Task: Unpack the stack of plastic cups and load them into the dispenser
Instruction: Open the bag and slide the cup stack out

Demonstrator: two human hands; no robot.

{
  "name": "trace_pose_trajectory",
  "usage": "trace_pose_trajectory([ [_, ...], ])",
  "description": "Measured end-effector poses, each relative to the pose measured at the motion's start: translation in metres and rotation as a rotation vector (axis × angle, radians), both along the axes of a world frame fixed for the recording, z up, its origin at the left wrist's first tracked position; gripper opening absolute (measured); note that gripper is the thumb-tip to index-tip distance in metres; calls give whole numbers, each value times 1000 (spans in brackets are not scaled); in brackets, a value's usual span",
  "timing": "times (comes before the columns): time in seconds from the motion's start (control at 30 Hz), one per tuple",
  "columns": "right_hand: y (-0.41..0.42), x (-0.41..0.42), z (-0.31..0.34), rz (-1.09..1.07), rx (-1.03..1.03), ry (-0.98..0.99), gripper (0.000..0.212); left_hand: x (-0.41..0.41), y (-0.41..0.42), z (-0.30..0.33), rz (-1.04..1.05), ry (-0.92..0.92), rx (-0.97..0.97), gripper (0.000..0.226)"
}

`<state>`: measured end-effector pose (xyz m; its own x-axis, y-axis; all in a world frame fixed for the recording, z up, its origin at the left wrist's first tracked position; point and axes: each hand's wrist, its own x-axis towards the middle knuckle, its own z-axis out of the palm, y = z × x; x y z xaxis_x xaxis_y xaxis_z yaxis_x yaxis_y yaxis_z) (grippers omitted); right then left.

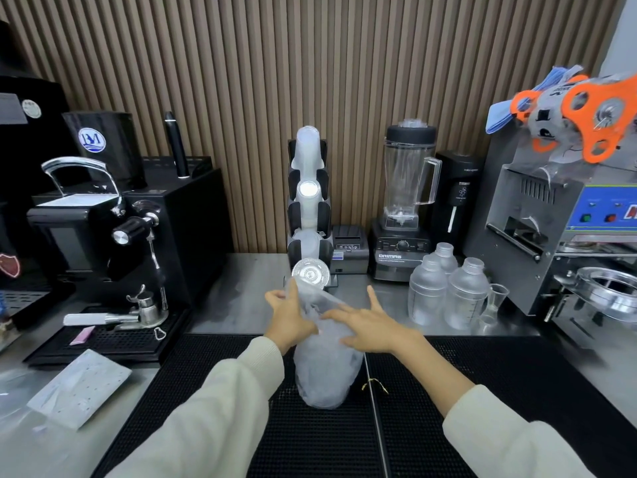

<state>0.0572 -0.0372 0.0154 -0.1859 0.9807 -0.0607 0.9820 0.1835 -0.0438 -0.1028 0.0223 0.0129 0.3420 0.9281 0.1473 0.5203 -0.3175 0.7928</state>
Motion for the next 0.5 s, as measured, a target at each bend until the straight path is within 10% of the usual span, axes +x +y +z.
trace_pose_trajectory([
  [0.23,2,3,-6,-172,-220,24,55,4,5,-22,-61,237,-205,86],
  [0.5,5,5,-18,-420,-95,654,36,-13,11,-29,-233,-177,-545,44],
])
